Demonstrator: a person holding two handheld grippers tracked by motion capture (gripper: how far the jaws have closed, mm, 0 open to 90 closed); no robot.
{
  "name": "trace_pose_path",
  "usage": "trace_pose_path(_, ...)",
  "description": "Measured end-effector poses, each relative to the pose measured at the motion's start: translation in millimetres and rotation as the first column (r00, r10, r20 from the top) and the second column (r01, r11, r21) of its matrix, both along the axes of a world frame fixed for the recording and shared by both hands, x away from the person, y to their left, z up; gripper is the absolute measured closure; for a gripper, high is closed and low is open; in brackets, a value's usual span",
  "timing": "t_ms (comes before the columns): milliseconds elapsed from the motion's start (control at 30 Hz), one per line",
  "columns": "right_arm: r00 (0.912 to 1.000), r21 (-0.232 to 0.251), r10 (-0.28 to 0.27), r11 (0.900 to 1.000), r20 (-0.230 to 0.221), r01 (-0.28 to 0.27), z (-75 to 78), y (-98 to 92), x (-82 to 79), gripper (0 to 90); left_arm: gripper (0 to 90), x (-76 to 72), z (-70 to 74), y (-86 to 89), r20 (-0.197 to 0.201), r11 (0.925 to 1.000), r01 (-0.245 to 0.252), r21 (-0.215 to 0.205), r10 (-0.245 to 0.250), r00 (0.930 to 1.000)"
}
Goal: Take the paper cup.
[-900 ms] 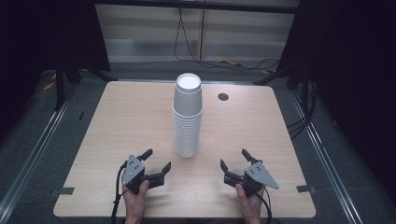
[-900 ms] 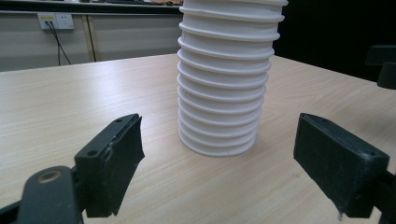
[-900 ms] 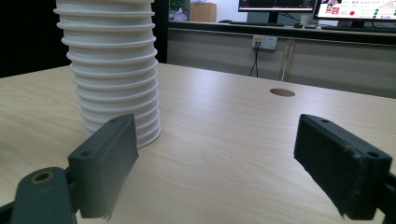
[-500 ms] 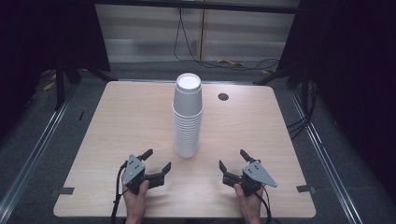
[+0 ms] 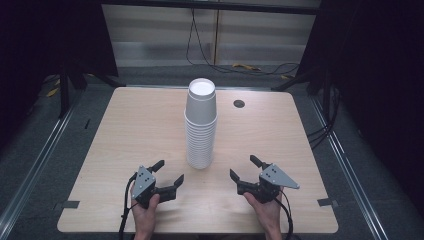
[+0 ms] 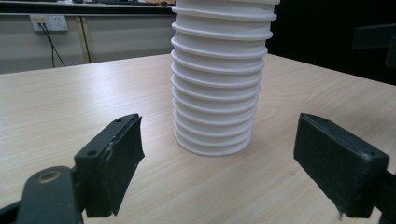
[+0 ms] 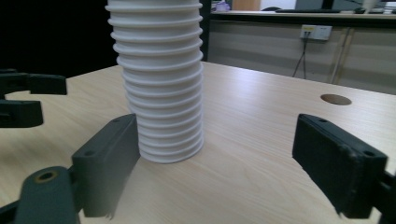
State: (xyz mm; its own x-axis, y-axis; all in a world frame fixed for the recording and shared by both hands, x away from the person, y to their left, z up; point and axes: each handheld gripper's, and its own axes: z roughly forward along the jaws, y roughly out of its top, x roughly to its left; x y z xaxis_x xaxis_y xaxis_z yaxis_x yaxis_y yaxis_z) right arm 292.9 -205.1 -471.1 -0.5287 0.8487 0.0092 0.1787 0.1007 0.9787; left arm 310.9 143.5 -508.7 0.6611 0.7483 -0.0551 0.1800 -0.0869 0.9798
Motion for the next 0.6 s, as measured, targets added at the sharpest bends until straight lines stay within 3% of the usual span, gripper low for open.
trace_pose_path(333,0.9969,0.019,0.076,0.997,-0.019,-0.076,15.3,1.3,10.1,16.6,15.6,0.4,0.0,-1.1,-0.007,1.0,0.003,-0.002,-0.003,1.0)
trace_pose_path(600,0.9891,0.021,0.147,0.989,-0.01,-0.147,38.8,9.6,22.2,17.2,15.7,1.2,0.3,-0.8,-0.007,0.9999,0.008,0.012,-0.007,1.0)
